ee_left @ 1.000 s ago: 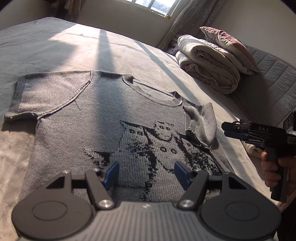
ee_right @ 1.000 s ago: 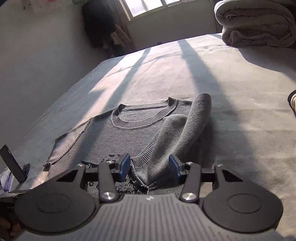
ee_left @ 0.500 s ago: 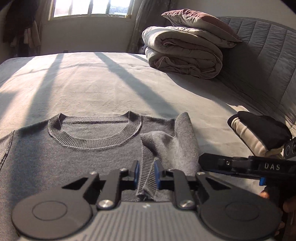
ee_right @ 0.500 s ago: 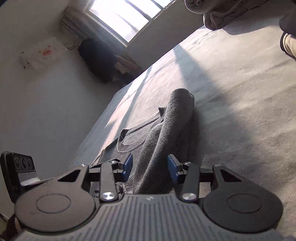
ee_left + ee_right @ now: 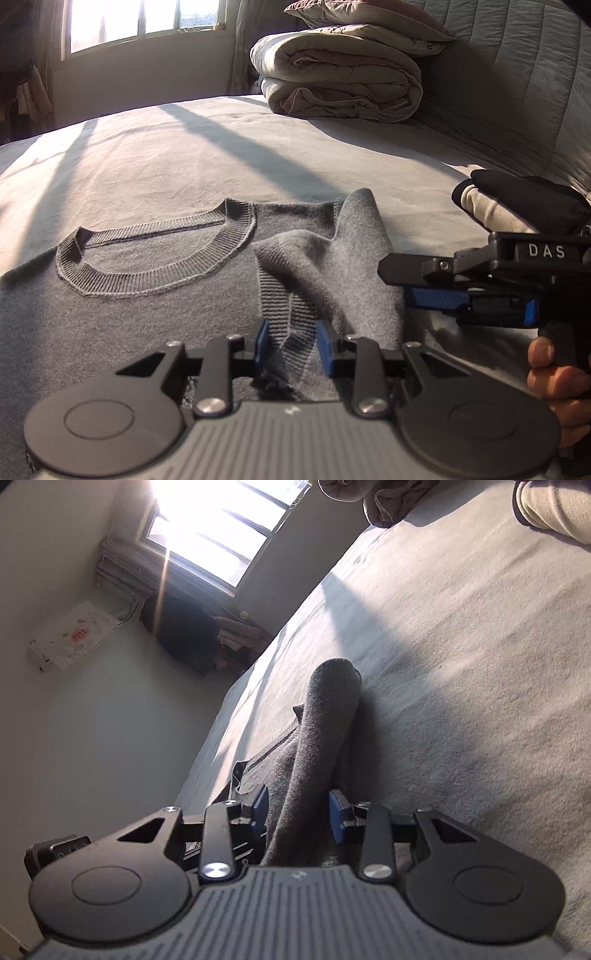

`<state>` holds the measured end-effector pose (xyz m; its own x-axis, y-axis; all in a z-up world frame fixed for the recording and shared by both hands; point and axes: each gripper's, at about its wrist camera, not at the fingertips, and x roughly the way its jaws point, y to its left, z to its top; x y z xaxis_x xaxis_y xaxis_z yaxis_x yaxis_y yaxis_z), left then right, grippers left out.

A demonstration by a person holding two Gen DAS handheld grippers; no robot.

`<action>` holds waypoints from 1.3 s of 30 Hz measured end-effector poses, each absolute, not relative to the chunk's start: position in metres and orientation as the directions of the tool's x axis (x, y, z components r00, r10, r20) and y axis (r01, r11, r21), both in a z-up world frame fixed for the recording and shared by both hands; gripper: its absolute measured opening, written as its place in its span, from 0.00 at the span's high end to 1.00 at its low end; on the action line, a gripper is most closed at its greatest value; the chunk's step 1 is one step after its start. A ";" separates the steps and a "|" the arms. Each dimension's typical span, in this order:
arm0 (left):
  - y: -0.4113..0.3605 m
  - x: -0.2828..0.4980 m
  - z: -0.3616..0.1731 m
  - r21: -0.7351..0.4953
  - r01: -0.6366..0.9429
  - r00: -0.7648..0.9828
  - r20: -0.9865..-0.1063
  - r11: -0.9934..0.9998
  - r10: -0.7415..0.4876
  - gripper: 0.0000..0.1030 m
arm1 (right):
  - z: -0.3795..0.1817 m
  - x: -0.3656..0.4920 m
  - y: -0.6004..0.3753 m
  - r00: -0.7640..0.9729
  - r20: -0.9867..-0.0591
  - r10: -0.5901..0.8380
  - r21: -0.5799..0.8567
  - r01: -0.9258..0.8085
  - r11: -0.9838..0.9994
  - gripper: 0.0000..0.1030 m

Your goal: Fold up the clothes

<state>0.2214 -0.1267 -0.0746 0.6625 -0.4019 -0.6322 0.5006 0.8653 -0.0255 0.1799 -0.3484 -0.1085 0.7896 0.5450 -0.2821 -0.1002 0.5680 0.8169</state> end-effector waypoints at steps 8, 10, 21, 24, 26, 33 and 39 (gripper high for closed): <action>-0.119 0.205 -0.069 -0.019 0.350 0.740 -0.607 0.937 -0.288 0.99 | -0.108 0.183 -0.348 0.788 -0.288 0.544 0.806 -0.108 0.582 0.64; -0.107 0.206 -0.070 -0.059 0.312 0.724 -0.631 0.948 -0.278 0.99 | -0.109 0.184 -0.347 0.788 -0.290 0.544 0.803 -0.109 0.586 0.64; -0.079 0.264 -0.066 -0.236 0.351 0.680 -0.602 0.906 -0.419 0.52 | -0.111 0.188 -0.345 0.791 -0.287 0.540 0.795 -0.117 0.595 0.59; -0.081 0.288 -0.079 -0.324 0.371 0.630 -0.601 0.870 -0.492 0.54 | -0.112 0.187 -0.347 0.795 -0.283 0.536 0.796 -0.117 0.594 0.59; -0.082 0.296 -0.085 -0.386 0.387 0.614 -0.570 0.837 -0.546 0.54 | -0.112 0.186 -0.347 0.798 -0.282 0.533 0.795 -0.116 0.595 0.59; -0.077 0.311 -0.100 -0.565 0.308 0.576 -0.529 0.765 -0.623 0.96 | -0.113 0.183 -0.348 0.805 -0.276 0.525 0.795 -0.116 0.595 0.59; -0.064 0.278 -0.077 -0.556 0.238 0.713 -0.457 0.796 -0.532 0.97 | -0.112 0.181 -0.348 0.817 -0.272 0.508 0.789 -0.113 0.604 0.59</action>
